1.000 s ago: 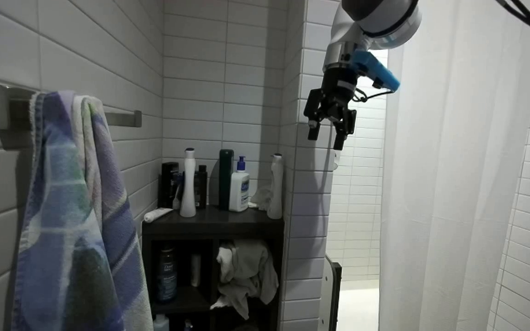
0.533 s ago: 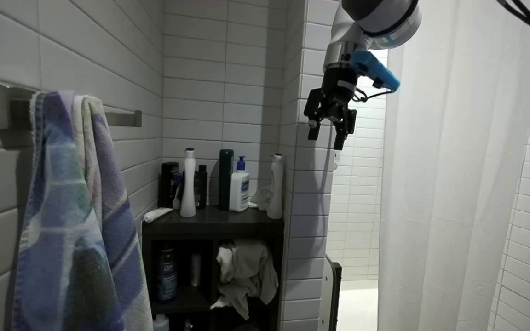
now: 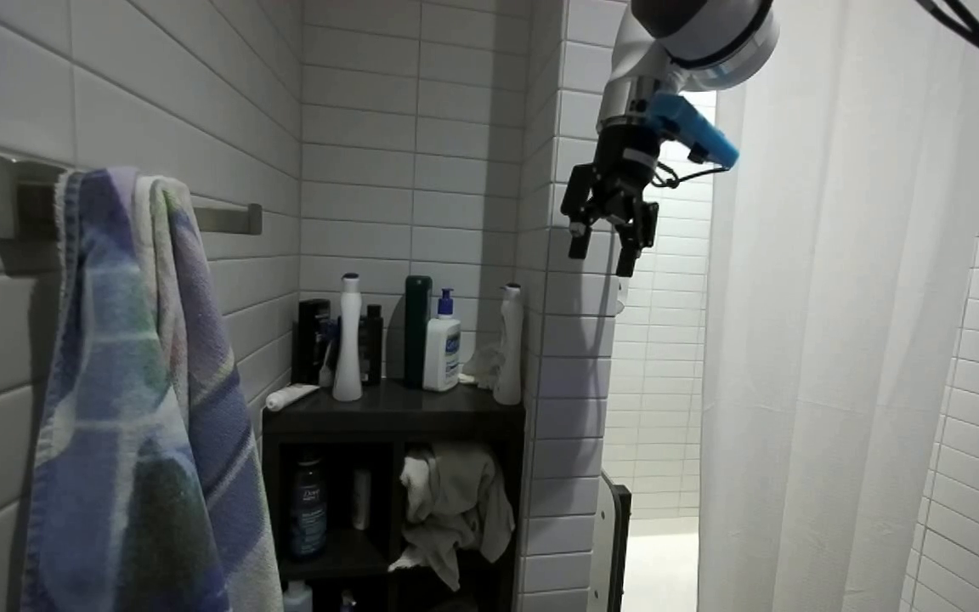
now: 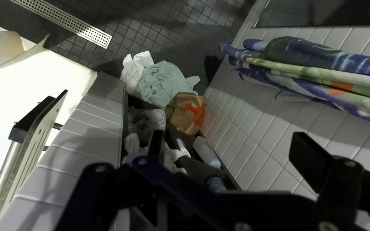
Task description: Move the shower curtain to the right
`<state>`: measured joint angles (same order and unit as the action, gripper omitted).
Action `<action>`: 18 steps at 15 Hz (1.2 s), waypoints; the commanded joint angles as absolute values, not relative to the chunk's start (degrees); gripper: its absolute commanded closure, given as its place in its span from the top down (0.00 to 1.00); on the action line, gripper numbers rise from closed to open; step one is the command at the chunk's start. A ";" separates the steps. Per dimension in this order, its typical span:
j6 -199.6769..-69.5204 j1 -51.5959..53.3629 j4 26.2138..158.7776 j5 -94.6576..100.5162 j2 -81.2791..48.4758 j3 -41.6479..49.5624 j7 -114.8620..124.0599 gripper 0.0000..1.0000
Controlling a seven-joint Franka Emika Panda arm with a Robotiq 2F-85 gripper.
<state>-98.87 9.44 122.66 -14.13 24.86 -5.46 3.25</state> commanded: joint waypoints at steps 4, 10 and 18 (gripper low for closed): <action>-104.24 6.07 125.04 -9.78 27.96 -8.66 11.71 1.00; -104.79 3.70 126.69 -3.59 31.60 -10.63 19.71 1.00; -106.42 -3.32 128.59 7.17 35.83 -12.15 33.16 1.00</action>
